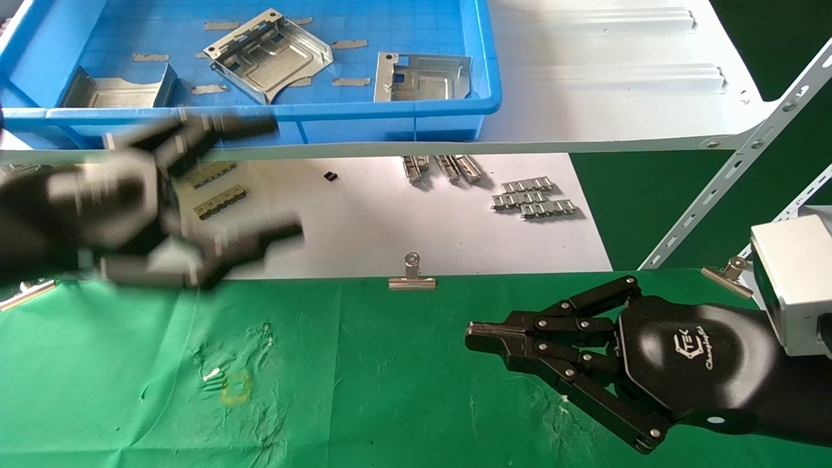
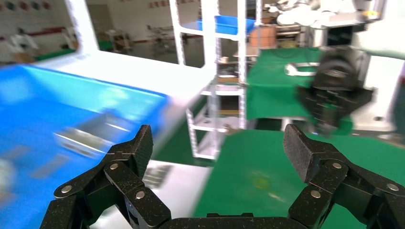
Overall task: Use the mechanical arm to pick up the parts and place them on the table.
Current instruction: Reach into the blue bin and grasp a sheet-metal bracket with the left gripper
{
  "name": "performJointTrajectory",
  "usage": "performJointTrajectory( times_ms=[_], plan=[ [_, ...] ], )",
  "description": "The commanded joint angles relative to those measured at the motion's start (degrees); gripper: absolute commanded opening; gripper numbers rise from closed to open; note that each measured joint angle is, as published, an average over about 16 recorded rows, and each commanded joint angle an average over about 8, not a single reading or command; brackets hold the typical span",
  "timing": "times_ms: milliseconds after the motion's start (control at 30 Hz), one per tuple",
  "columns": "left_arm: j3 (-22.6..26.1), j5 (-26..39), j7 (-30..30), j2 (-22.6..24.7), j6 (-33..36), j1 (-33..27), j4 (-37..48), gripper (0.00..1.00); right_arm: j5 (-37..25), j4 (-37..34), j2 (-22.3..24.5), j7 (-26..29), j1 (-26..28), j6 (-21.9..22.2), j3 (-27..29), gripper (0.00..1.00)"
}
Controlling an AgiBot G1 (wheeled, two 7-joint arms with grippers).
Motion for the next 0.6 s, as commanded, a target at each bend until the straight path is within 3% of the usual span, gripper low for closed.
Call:
performJointTrajectory(
  times_ms=[33, 300, 533, 600],
  plan=[
    [0.5, 1.4, 0.4, 1.1, 0.4, -4.3, 3.6, 1.00, 0.0, 0.0, 0.0, 0.0, 0.0, 0.0, 0.0, 0.00],
    [5.8, 11.9, 3.3, 10.0, -3.2, -21.6, 26.1, 1.00, 0.0, 0.0, 0.0, 0.0, 0.0, 0.0, 0.0, 0.00],
    [9.9, 20.6, 6.4, 16.1, -13.6, -31.2, 41.0, 1.00, 0.0, 0.0, 0.0, 0.0, 0.0, 0.0, 0.0, 0.00],
    [10.6, 22.0, 7.2, 17.3, -16.4, -33.0, 43.7, 0.95, 0.0, 0.0, 0.0, 0.0, 0.0, 0.0, 0.0, 0.00]
  ],
)
